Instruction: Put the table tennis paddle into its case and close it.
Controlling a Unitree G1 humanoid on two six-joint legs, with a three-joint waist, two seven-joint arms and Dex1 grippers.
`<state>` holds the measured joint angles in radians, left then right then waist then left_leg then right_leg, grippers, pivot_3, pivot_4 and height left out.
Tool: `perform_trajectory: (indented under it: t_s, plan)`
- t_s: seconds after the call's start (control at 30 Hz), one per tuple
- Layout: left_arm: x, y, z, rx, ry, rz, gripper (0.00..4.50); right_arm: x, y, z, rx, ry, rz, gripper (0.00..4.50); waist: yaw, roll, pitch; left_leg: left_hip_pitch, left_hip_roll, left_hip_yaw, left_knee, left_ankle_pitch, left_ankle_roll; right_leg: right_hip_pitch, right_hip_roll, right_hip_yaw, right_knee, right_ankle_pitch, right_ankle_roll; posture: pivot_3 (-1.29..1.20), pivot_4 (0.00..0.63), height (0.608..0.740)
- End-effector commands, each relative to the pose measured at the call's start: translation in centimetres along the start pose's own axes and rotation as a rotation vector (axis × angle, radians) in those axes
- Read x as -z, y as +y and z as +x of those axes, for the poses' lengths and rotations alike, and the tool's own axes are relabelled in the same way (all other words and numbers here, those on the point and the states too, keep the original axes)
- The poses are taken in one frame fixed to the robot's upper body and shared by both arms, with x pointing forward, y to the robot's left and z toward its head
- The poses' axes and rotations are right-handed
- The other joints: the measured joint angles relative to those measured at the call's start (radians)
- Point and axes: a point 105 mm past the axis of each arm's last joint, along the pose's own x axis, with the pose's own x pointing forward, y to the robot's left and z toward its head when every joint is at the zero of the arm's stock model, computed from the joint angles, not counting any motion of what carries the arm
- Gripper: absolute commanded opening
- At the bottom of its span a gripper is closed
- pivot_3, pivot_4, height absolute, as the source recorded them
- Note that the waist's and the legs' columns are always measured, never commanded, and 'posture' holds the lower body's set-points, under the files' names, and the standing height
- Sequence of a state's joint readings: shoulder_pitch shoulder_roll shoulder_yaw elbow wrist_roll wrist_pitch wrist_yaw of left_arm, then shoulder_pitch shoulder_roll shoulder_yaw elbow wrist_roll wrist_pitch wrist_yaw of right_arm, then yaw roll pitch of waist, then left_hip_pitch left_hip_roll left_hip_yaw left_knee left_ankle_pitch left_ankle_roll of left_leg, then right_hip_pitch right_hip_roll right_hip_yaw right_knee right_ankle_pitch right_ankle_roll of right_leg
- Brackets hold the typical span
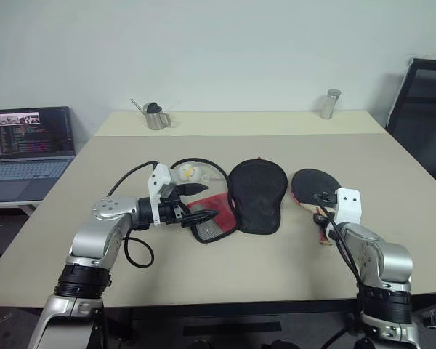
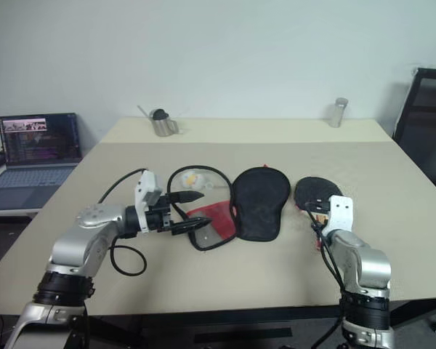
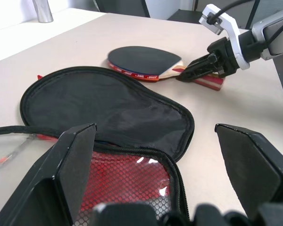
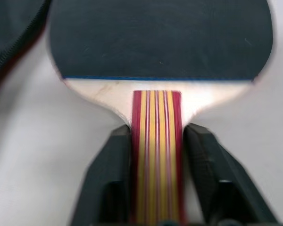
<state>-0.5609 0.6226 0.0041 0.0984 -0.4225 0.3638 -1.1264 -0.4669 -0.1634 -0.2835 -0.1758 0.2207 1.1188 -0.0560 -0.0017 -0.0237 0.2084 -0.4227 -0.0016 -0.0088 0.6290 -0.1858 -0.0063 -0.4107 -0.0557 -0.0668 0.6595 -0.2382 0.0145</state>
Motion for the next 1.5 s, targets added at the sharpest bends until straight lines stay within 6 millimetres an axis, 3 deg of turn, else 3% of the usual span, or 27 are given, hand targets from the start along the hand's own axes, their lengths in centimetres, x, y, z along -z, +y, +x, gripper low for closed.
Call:
perform_trajectory:
  t_s: [0.03,0.3,0.47,0.67,0.83,1.13,1.5]
  plan:
    - [-1.0,0.0,-0.3,-0.004,-0.023,0.039,4.4,-1.0,-2.0,0.0,0.092,-0.046,0.013,1.16,0.001,-0.001,-0.001,0.0,0.0,0.0,0.0,0.0,0.0,0.0,0.0,0.0,-0.001,0.0,0.0,0.0,0.15,0.74]
    - [-0.9,0.0,-0.8,-0.018,-0.022,0.035,4.4,-5.0,1.0,-1.8,-0.002,-0.179,-0.054,1.14,0.0,-0.001,0.0,-0.003,-0.002,0.001,-0.001,0.0,0.0,-0.002,0.0,0.003,-0.003,0.002,0.0,0.0,0.15,0.74]
    - [-0.9,0.0,-1.3,-0.027,-0.022,0.032,4.4,-7.2,5.0,-3.6,-0.119,-0.23,-0.026,1.14,-0.007,0.0,0.0,-0.011,0.001,0.003,-0.001,0.0,0.0,-0.013,0.001,0.004,0.002,0.002,-0.001,0.0,0.15,0.74]
    - [-0.9,0.1,-1.3,-0.033,-0.019,0.033,4.4,-6.8,11.2,-4.2,-0.288,-0.2,-0.003,1.14,-0.007,0.0,0.0,-0.01,0.006,0.002,-0.001,0.0,0.0,-0.013,0.003,0.002,0.002,0.001,-0.001,0.0,0.15,0.74]
    - [-1.0,0.0,-1.2,-0.031,-0.018,0.036,4.4,-5.8,14.0,-3.2,-0.343,-0.157,0.012,1.14,-0.004,0.0,0.0,-0.01,0.004,0.003,-0.001,0.0,0.0,-0.013,0.003,0.003,0.001,0.001,-0.001,0.0,0.15,0.74]
    - [-1.0,-0.1,-1.4,-0.034,-0.008,0.043,4.4,-4.4,15.2,-0.5,-0.344,-0.116,0.004,1.14,-0.006,0.0,0.0,-0.01,0.002,0.004,-0.001,0.0,0.0,-0.013,0.002,0.005,0.002,0.002,-0.001,0.0,0.15,0.74]
    - [-0.9,-0.1,-1.4,-0.038,-0.004,0.045,4.4,-3.6,15.7,1.0,-0.317,-0.101,-0.028,1.14,-0.007,0.0,0.0,-0.01,0.002,0.004,-0.001,0.0,0.0,-0.013,0.003,0.005,0.002,0.002,-0.001,0.0,0.15,0.74]
